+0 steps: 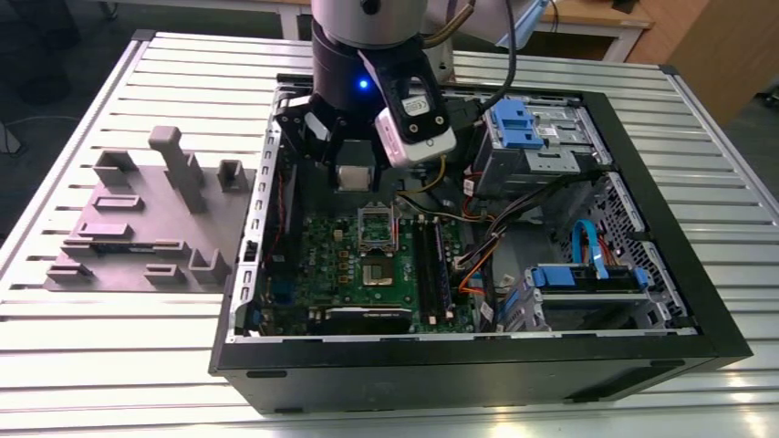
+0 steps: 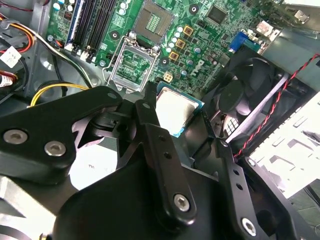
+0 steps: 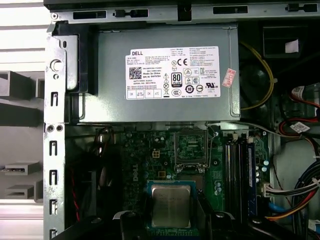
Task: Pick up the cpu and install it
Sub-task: 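Place the cpu into insertion slot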
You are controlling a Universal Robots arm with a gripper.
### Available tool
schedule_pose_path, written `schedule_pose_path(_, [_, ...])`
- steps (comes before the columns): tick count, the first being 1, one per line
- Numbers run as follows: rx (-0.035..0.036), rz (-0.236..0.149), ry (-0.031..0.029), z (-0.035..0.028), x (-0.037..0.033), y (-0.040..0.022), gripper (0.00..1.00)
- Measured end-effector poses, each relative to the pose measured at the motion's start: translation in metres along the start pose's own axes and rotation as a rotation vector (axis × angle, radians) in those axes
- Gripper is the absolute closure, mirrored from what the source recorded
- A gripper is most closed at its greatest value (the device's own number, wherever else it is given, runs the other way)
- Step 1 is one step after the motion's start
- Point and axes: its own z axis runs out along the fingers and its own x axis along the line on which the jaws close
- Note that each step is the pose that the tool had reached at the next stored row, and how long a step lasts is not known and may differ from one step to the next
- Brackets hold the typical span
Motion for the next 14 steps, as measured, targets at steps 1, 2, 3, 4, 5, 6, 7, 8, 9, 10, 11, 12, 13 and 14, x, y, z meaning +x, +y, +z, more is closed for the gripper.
schedule_pose_path(1, [0.0002, 0.0, 0.0, 0.0, 0.0, 0.0, 0.53])
schedule_pose_path(2, [0.0003, 0.0, 0.0, 0.0, 0.0, 0.0, 0.53])
schedule_pose_path(3, [0.0004, 0.0, 0.0, 0.0, 0.0, 0.0, 0.53])
schedule_pose_path(4, [0.0005, 0.0, 0.0, 0.0, 0.0, 0.0, 0.53])
schedule_pose_path(5, [0.002, 0.0, -0.0001, 0.0, 0.0, 0.0, 0.53])
schedule_pose_path(6, [0.0037, 0.0, -0.0001, 0.0, 0.0, 0.0, 0.53])
schedule_pose_path(7, [0.0037, 0.0, -0.0001, 0.0, 0.0, 0.0, 0.53])
schedule_pose_path(8, [0.0038, 0.0, -0.0001, 0.0, 0.0, 0.0, 0.53])
schedule_pose_path(9, [0.0039, 0.0, -0.0001, 0.0, 0.0, 0.0, 0.53])
schedule_pose_path(10, [0.004, 0.0, -0.0001, 0.0, 0.0, 0.0, 0.53])
schedule_pose_path(11, [0.0042, 0.0, -0.0001, 0.0, 0.0, 0.0, 0.53])
schedule_pose_path(12, [0.0043, 0.0, -0.0001, 0.0, 0.0, 0.0, 0.53])
schedule_pose_path(13, [0.0043, 0.0, -0.0001, 0.0, 0.0, 0.0, 0.53])
schedule_pose_path(14, [0.0044, 0.0, -0.0002, 0.0, 0.0, 0.0, 0.53])
